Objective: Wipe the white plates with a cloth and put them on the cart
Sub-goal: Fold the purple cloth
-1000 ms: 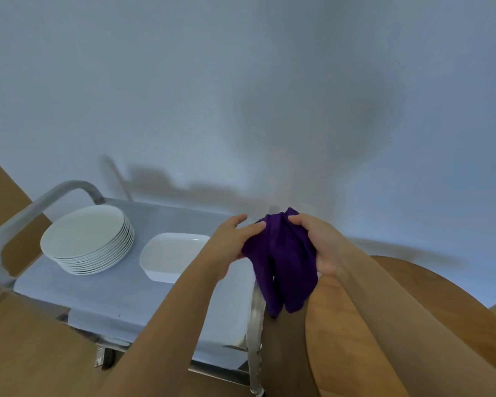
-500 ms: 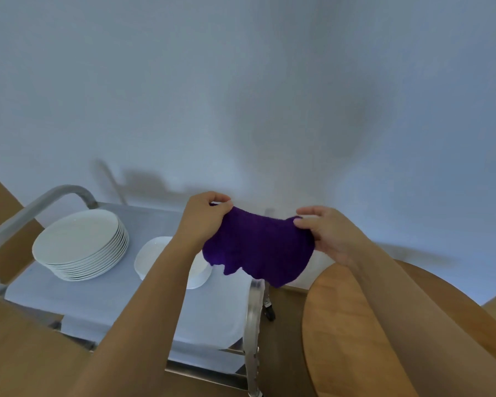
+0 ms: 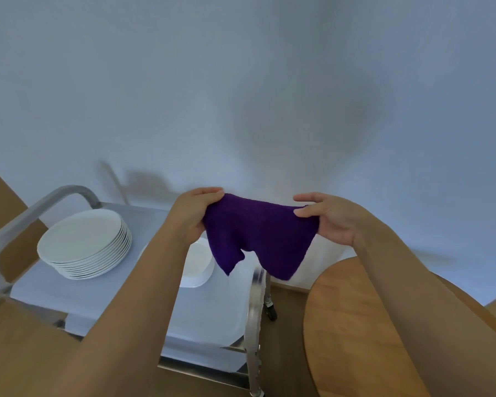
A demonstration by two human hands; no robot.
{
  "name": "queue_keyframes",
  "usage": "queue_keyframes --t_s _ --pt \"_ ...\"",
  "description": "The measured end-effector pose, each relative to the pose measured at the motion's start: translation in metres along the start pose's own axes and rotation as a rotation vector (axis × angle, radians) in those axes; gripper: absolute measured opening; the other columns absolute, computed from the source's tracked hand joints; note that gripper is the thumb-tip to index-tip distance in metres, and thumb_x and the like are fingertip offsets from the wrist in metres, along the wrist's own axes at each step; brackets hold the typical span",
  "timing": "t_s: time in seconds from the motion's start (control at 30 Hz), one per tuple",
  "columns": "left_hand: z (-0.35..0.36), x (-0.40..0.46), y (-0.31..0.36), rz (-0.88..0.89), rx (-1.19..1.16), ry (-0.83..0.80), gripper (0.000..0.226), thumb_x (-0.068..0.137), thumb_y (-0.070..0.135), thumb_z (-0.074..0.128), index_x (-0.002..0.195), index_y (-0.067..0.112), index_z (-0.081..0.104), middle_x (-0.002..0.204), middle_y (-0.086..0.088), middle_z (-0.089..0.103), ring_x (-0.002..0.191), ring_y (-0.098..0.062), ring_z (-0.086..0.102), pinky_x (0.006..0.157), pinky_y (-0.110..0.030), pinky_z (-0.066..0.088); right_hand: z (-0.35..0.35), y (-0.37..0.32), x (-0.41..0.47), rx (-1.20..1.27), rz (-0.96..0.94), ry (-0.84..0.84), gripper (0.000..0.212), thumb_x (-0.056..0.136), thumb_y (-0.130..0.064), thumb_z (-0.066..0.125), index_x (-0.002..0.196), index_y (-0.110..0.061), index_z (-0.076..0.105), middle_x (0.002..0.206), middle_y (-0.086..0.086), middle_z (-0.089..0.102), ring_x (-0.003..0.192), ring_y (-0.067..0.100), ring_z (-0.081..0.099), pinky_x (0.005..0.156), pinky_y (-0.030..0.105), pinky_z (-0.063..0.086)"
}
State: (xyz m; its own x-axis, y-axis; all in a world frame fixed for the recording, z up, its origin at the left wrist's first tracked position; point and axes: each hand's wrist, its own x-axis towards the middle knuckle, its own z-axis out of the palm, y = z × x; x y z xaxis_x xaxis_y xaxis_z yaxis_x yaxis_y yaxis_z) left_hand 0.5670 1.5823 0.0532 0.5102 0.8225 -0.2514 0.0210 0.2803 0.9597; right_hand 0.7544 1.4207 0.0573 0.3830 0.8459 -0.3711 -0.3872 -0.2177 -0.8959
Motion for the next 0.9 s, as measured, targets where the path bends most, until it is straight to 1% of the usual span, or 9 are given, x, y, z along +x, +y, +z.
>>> queue_keyframes --t_s 0.17,0.23,0.33,0.5,0.6,0.67,0.8,0.83,0.9 --pt "-0.014 0.001 -0.001 -0.081 0.153 -0.323 0.023 0.088 0.001 0.059 0.105 0.015 0.066 0.085 -0.003 0.073 0.073 -0.014 0.070 0.061 -0.025 0.056 0.006 -0.021 -0.007 -0.305 -0.163 0.031 0.037 0.079 0.013 0.060 0.109 -0.009 0.061 0.099 0.013 0.063 0.083 0.021 0.066 0.066 0.024 0.054" --pt "-0.020 -0.001 -0.007 -0.124 0.155 -0.447 0.026 0.086 0.004 0.059 0.110 0.013 0.064 0.086 -0.004 0.073 0.076 -0.016 0.070 0.063 -0.027 0.056 0.007 -0.029 -0.012 -0.239 -0.227 -0.038 0.037 0.080 0.013 0.059 0.107 -0.013 0.062 0.094 0.011 0.065 0.078 0.018 0.067 0.064 0.024 0.054" --pt "-0.023 -0.005 -0.020 -0.140 -0.050 -0.557 0.038 0.080 0.008 0.060 0.117 0.014 0.062 0.090 -0.006 0.073 0.080 -0.018 0.070 0.067 -0.031 0.057 0.010 -0.038 -0.017 -0.179 -0.286 -0.080 0.037 0.082 0.013 0.055 0.105 -0.015 0.063 0.084 0.007 0.067 0.072 0.016 0.067 0.063 0.024 0.054" --pt "-0.005 -0.023 -0.075 -0.296 -0.523 -0.460 0.049 0.074 -0.005 0.040 0.116 0.000 0.065 0.109 -0.019 0.068 0.086 -0.026 0.069 0.068 -0.032 0.060 0.018 -0.045 -0.021 -0.200 -0.288 -0.090 0.034 0.084 0.013 0.052 0.104 -0.012 0.063 0.084 0.008 0.066 0.069 0.015 0.066 0.062 0.022 0.053" --pt "0.014 -0.043 -0.105 -0.374 -0.636 -0.391 0.027 0.078 0.000 0.051 0.089 -0.003 0.075 0.096 -0.021 0.072 0.083 -0.029 0.072 0.062 -0.034 0.060 0.025 -0.043 -0.021 -0.291 -0.297 -0.072 0.033 0.086 0.011 0.049 0.100 -0.014 0.065 0.084 0.008 0.066 0.068 0.014 0.065 0.062 0.021 0.053" --pt "0.027 -0.050 -0.113 -0.459 -0.729 -0.357 0.023 0.075 0.008 0.058 0.084 -0.006 0.075 0.091 -0.023 0.072 0.077 -0.033 0.072 0.057 -0.038 0.060 0.029 -0.040 -0.021 -0.361 -0.310 -0.052 0.034 0.087 0.010 0.048 0.098 -0.016 0.066 0.087 0.008 0.066 0.070 0.014 0.064 0.063 0.021 0.053" --pt "0.040 -0.051 -0.107 -0.529 -0.728 -0.375 0.040 0.077 0.018 0.064 0.113 0.000 0.065 0.120 -0.023 0.063 0.104 -0.034 0.064 0.085 -0.048 0.053 0.034 -0.038 -0.022 -0.406 -0.324 -0.036 0.036 0.086 0.010 0.047 0.096 -0.018 0.067 0.088 0.006 0.067 0.075 0.015 0.064 0.065 0.020 0.053" --pt "0.043 -0.051 -0.105 -0.542 -0.712 -0.371 0.045 0.078 0.017 0.065 0.120 0.002 0.060 0.125 -0.022 0.060 0.109 -0.034 0.060 0.088 -0.048 0.052 0.034 -0.038 -0.022 -0.414 -0.325 -0.032 0.036 0.086 0.010 0.047 0.096 -0.019 0.067 0.088 0.006 0.068 0.075 0.014 0.065 0.063 0.019 0.052" --pt "0.047 -0.053 -0.105 -0.591 -0.705 -0.315 0.046 0.080 0.011 0.064 0.125 0.005 0.054 0.119 -0.023 0.064 0.104 -0.035 0.062 0.080 -0.048 0.057 0.034 -0.037 -0.023 -0.423 -0.327 -0.024 0.036 0.086 0.010 0.047 0.095 -0.019 0.067 0.088 0.006 0.068 0.075 0.014 0.065 0.061 0.018 0.051"
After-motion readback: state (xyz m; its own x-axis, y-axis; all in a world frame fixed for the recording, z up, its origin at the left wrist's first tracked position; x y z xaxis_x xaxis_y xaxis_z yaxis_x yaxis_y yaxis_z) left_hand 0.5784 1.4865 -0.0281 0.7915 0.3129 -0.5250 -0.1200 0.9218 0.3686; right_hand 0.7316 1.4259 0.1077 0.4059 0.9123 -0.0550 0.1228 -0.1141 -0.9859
